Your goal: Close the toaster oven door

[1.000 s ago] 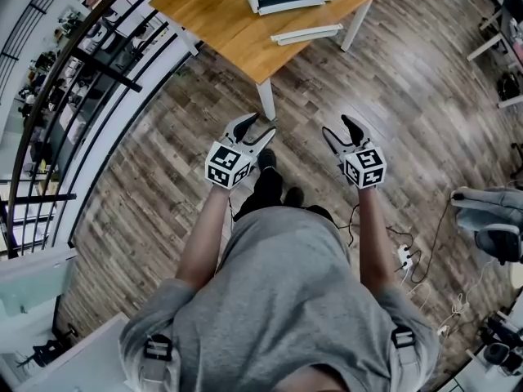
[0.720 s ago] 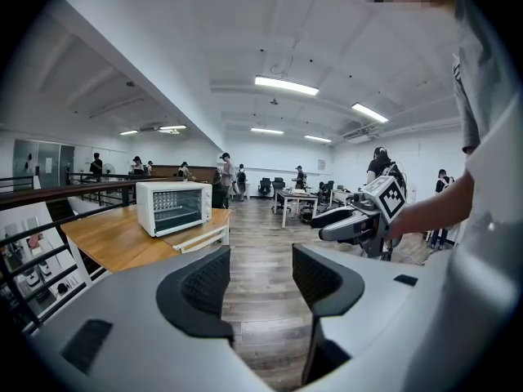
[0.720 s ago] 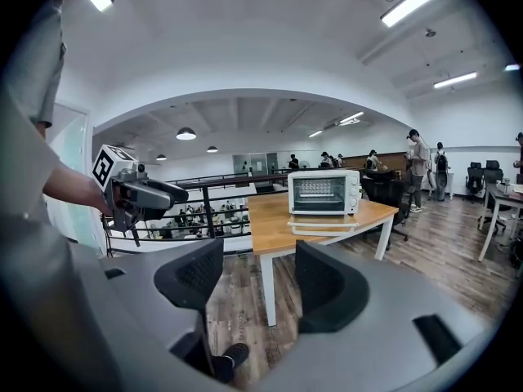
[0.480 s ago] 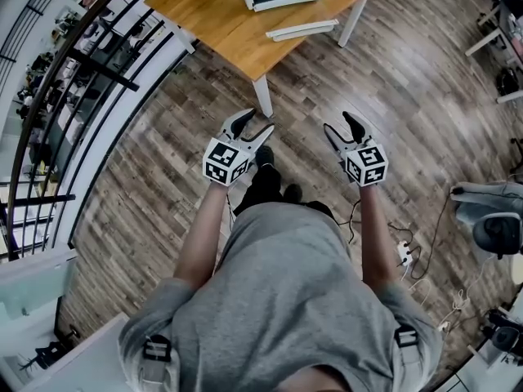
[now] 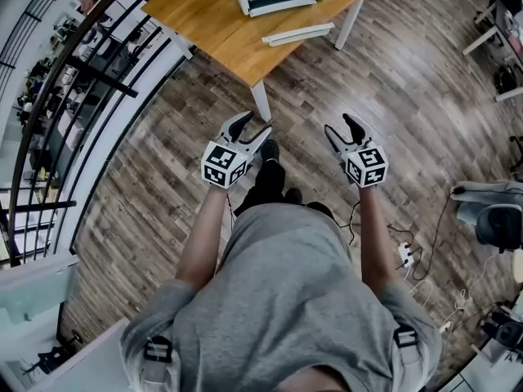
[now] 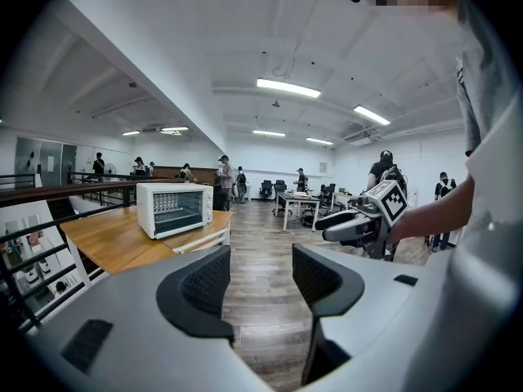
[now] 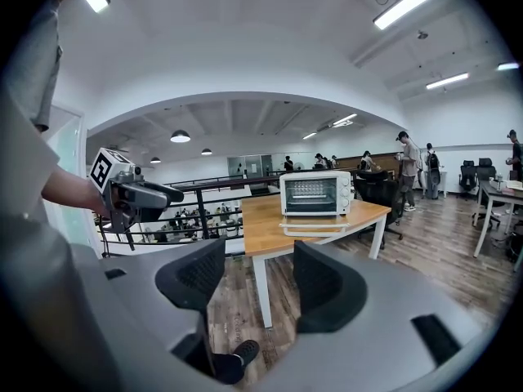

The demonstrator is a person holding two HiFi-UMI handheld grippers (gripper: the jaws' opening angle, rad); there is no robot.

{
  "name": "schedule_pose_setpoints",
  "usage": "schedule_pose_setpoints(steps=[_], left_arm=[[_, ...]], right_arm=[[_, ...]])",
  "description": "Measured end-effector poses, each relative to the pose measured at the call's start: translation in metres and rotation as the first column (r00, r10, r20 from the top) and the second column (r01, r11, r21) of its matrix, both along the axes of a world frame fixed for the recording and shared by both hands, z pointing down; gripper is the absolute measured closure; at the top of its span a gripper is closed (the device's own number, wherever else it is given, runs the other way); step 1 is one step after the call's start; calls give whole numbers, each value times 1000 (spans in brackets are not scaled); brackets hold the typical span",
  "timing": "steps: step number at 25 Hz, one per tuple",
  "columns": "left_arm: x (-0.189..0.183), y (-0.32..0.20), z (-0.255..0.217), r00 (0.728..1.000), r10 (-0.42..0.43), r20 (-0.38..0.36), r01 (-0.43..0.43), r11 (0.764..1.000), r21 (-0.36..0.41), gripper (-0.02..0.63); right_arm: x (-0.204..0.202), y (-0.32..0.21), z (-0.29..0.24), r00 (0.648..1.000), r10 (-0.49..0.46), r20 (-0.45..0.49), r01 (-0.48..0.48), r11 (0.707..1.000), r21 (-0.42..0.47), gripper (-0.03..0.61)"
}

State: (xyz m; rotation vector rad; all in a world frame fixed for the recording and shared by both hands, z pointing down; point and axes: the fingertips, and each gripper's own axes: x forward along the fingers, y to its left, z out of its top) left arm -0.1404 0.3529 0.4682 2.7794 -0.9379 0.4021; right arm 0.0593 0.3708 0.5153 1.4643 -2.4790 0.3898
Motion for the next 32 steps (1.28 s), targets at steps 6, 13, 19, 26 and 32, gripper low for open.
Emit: schedule_pose_setpoints(steps=[6, 13, 19, 26, 32], left_arm=[[5, -11, 3, 1000, 3, -16, -3, 1000, -14, 371], [14, -40, 4, 999, 6, -34, -7, 1000, -22, 371], [17, -69, 13, 999, 7, -33, -8, 999, -37, 371], [25, -115, 15, 999, 14, -33, -16, 999, -49, 371], [26, -155, 20, 999, 14, -37, -16, 998, -64, 371]], right_arm=[[2, -6, 5, 1000, 6, -6, -6, 1000, -16, 313], [13, -30, 4, 1000, 20, -22, -20, 999, -25, 318], [18, -58, 7, 999, 33, -10, -33, 999, -30, 321], [23, -98, 12, 999, 38, -5, -39, 998, -51, 324], [29, -136, 12, 998, 54, -14, -55, 997, -57, 327]])
